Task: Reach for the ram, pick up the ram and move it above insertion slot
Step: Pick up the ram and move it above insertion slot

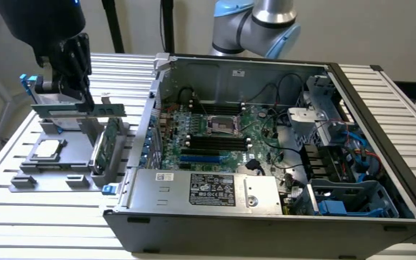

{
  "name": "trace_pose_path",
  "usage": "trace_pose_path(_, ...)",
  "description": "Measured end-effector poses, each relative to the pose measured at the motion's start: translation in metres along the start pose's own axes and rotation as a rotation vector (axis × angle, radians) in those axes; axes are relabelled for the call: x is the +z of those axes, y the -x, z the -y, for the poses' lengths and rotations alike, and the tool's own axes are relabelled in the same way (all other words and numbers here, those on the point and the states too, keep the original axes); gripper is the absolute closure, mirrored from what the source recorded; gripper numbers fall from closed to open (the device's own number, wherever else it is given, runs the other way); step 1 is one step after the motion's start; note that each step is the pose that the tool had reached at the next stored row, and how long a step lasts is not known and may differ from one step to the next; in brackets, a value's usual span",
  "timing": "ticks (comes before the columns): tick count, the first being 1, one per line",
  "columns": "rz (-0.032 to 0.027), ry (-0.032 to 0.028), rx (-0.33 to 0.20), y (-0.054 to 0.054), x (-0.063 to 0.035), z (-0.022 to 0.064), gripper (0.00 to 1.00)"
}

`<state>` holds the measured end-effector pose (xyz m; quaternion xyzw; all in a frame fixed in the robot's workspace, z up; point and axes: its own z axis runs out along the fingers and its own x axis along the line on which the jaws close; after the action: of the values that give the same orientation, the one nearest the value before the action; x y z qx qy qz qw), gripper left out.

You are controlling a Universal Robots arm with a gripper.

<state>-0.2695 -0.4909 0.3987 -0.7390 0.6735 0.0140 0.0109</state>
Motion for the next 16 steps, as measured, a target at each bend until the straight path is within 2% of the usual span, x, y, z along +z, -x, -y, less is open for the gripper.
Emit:
trace_pose_path(6,0.003,0.0006,0.0,-0.001,-0.0059,0.0256,0.87)
trace_pose_path(16,0.0069,0.0016,0.0,-0.005,-0.0066,0.0708,0.87)
